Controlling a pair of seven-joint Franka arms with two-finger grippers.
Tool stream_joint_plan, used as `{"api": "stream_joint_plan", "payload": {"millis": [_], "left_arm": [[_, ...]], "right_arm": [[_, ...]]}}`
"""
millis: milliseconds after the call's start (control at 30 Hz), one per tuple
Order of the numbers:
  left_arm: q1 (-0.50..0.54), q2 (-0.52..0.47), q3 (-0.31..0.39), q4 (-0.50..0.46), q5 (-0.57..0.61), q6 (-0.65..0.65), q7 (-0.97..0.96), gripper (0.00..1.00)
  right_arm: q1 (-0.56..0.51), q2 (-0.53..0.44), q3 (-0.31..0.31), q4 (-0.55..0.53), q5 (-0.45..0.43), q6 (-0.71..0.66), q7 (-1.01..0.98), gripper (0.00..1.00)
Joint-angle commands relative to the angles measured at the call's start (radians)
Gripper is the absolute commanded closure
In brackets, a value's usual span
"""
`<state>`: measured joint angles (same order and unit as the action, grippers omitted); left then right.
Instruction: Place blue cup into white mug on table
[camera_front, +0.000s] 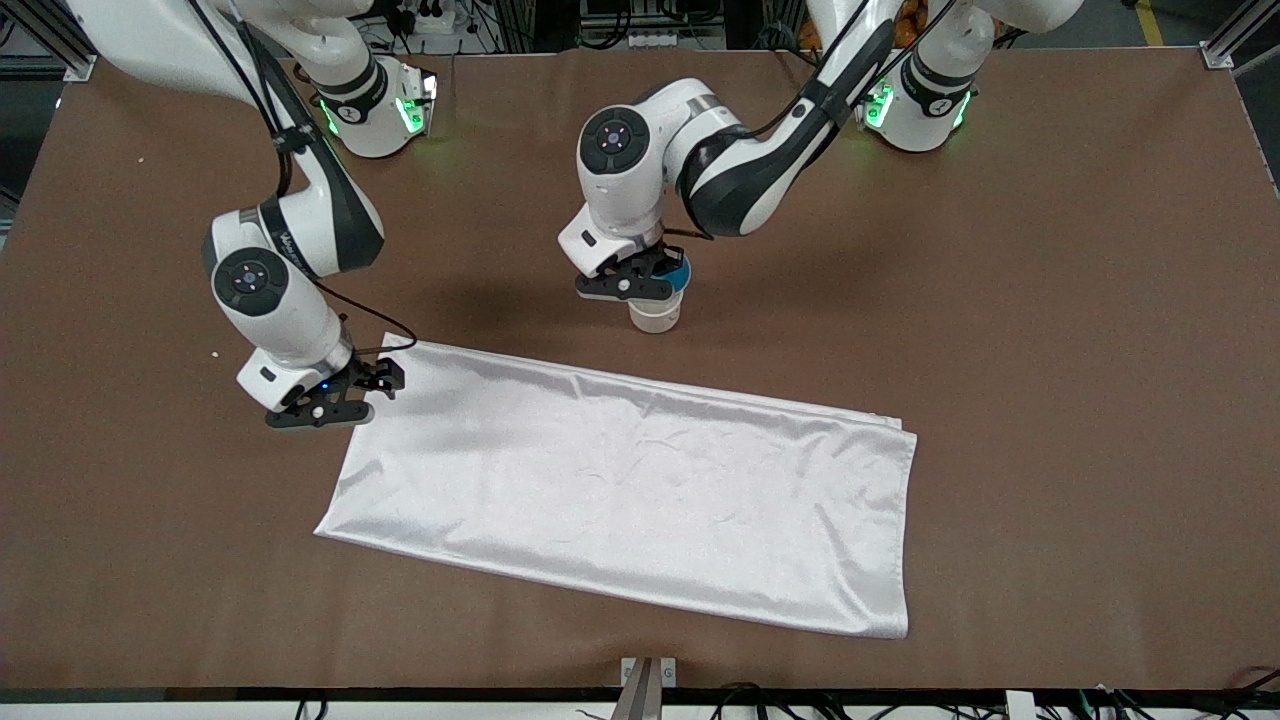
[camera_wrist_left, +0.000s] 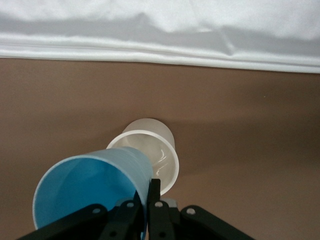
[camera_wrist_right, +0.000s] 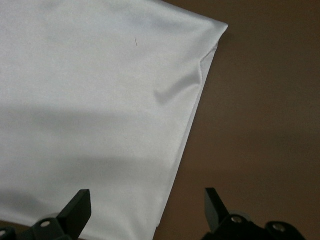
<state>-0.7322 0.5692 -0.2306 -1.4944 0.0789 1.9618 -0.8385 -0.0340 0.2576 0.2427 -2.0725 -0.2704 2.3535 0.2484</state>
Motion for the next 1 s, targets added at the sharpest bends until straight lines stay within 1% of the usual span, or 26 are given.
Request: {"api": "stream_joint_plan", "payload": {"millis": [0,100,233,300,400,567,667,833,967], "left_arm": [[-0.027,0.037,0.011,0.037,0.041,-0.001,-0.034,1.0],[-0.03,0.04,0.01,0.036,0.042,-0.001,-0.033,1.0],[-0.036,0.044,0.008,0.031,0.045,-0.001,-0.034,1.0],[-0.038,0.049,0.008,0.031,0.047,-0.001,-0.034,1.0],[-0.038,0.066,0.01,0.031,0.047,-0.001,-0.034,1.0],[-0.038,0.084,0.01,0.031,0.05,0.0,-0.033,1.0],[-0.047,0.1,0.01,0.031,0.074,0.014,-0.034,1.0],[-0.05,0.115,0.008,0.031,0.079,0.035,-0.034,1.0],[-0.05,0.116,0.01,0.033,0.078,0.037,-0.034,1.0]], "right_arm": [[-0.055,-0.159,0.018,-0.107,0.075,-0.022,-0.122,0.0],[-0.082,-0.21,0.017,-0.106,0.141,-0.094,-0.223,0.0],[-0.135,-0.28,0.009,-0.098,0.262,-0.19,-0.375,0.0],[-0.165,-0.307,0.009,-0.086,0.298,-0.253,-0.435,0.0],[-0.199,-0.328,0.009,-0.04,0.306,-0.35,-0.468,0.0],[-0.216,-0.339,-0.002,0.066,0.306,-0.494,-0.466,0.0],[-0.218,-0.336,-0.016,0.138,0.304,-0.558,-0.462,0.0],[-0.225,-0.322,-0.016,0.247,0.301,-0.623,-0.46,0.0],[-0.227,-0.317,-0.016,0.294,0.295,-0.648,-0.46,0.0]]}}
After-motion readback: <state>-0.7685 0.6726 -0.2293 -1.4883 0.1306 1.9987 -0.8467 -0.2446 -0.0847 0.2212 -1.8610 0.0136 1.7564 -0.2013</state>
